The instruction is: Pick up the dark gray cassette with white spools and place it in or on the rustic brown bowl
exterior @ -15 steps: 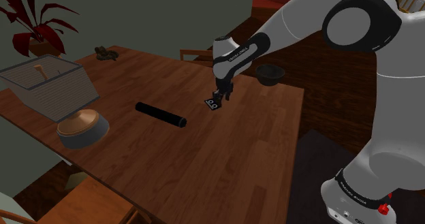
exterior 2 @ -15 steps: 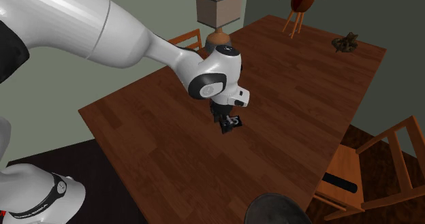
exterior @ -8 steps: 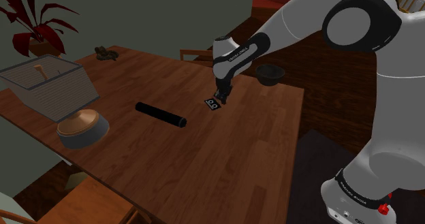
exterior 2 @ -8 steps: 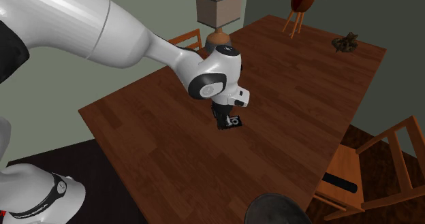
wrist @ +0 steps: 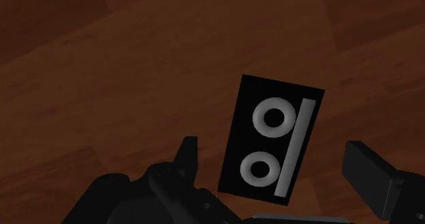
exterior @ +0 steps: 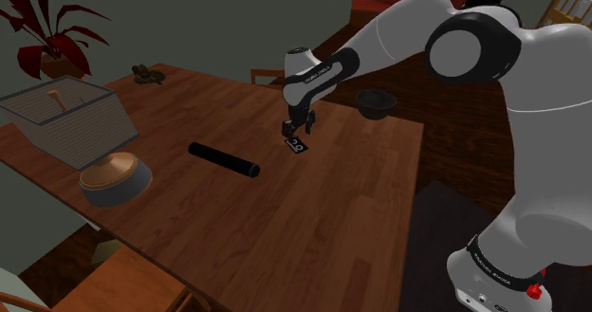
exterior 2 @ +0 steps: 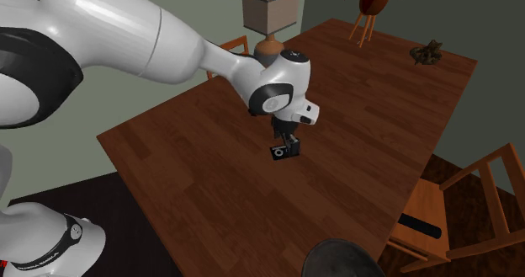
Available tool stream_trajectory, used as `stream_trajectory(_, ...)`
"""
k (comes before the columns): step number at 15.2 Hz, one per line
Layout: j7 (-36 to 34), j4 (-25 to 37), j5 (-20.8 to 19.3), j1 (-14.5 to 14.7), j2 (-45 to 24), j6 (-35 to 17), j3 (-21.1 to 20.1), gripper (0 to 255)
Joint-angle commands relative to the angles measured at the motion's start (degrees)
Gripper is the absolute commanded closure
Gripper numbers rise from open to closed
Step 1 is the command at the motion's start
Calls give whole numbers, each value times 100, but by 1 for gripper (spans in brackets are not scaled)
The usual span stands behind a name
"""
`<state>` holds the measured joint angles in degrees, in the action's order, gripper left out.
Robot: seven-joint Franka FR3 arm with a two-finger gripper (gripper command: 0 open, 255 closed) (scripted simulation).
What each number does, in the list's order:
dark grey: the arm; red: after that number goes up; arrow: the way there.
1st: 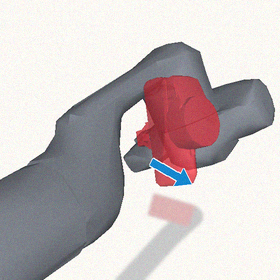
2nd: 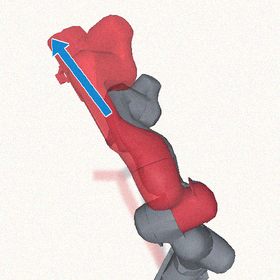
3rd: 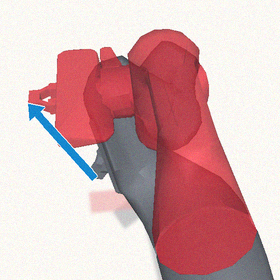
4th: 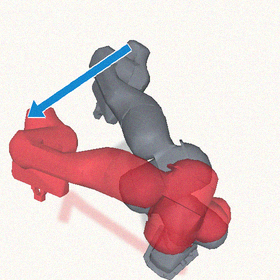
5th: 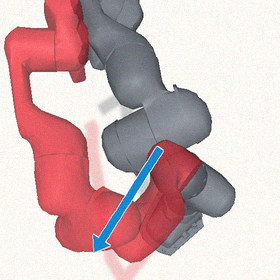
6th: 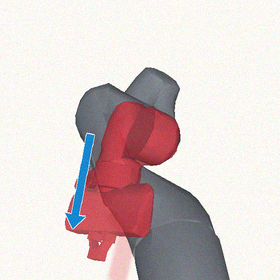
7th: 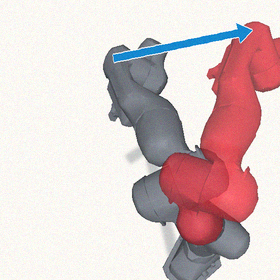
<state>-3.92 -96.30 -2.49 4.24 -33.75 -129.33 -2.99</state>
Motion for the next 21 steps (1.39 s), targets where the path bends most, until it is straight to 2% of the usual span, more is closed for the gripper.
stream_trajectory(1, -164, 316, 43, 43, -170, 95, 10, 0)
stream_trajectory(8, -176, 284, 24, 53, -532, -299, 25, 0)
stream_trajectory(16, -176, 285, 24, 53, -532, -299, 25, 0)
stream_trajectory(17, -176, 285, 24, 53, -532, -299, 25, 255)
stream_trajectory(21, -180, 284, 23, 56, -537, -305, 25, 255)
